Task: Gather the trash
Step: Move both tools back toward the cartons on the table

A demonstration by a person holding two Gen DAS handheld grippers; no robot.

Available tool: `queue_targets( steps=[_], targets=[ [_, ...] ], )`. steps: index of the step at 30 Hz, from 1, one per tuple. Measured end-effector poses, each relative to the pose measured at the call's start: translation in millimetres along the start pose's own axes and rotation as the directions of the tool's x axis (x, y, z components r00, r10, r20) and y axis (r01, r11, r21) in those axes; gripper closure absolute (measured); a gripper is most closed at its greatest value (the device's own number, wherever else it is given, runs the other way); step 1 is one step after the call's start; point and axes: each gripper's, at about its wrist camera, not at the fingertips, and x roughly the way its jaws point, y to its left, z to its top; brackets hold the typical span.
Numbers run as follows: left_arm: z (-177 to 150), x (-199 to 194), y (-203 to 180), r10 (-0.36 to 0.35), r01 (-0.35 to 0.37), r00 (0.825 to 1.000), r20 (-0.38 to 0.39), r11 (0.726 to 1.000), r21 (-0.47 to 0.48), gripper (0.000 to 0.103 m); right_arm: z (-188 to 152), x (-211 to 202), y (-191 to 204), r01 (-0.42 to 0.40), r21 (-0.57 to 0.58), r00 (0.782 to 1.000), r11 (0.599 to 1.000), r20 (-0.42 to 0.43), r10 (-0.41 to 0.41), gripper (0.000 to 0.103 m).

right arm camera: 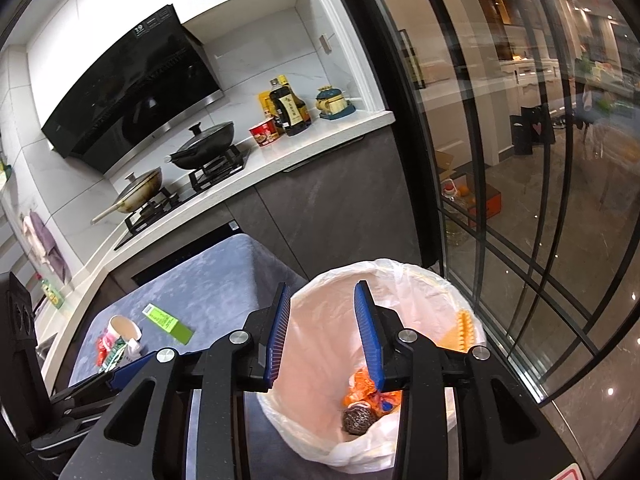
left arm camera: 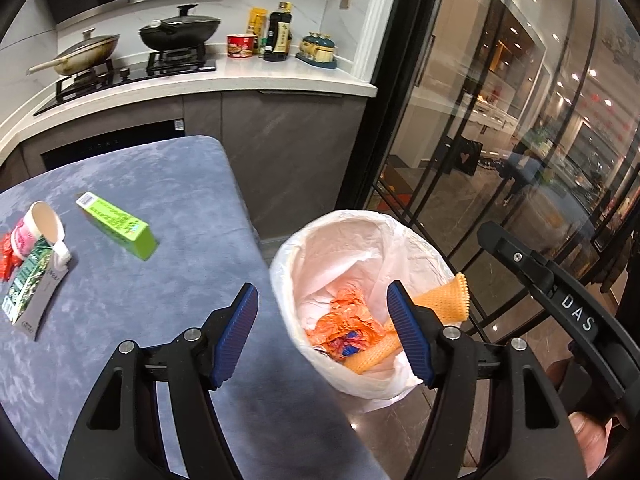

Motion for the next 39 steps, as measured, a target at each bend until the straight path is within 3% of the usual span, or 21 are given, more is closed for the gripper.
queue_targets(
  steps=[7, 21, 24, 39],
  targets=[
    [-2.8, -17.4, 36.4, 0.041, -0.04, 0.999, 0.026, 0.998, -0.045, 0.036, -7.1, 1.2, 29.7, -0.023, -0.036, 1.0, 0.999, -0.012, 0.023, 0.065],
    [-14.0, -52.8, 128.2, 0.141, -0.133, 0.989, 0.045, 0.981, -0.141, 0.035, -32.5, 17.9, 106.8, -0.092, -0.124, 0.993, 0.988, -0.081, 0.082, 0.065],
    [-18.8, -61.6, 152.8, 0.172, -0.16, 0.984, 0.052, 0.972, -0.174, 0.026, -38.0, 23.3, 123.9, -0.103, -0.142, 0.991, 0.985, -0.095, 0.09, 0.064],
    [-39.5, -70.7, 259.7, 0.307, -0.294, 0.952, 0.005, 0.917, -0.27, 0.024, -66.0, 73.7, 197.7, -0.152, -0.223, 0.975, 0.963, -0.193, 0.109, 0.063]
  ],
)
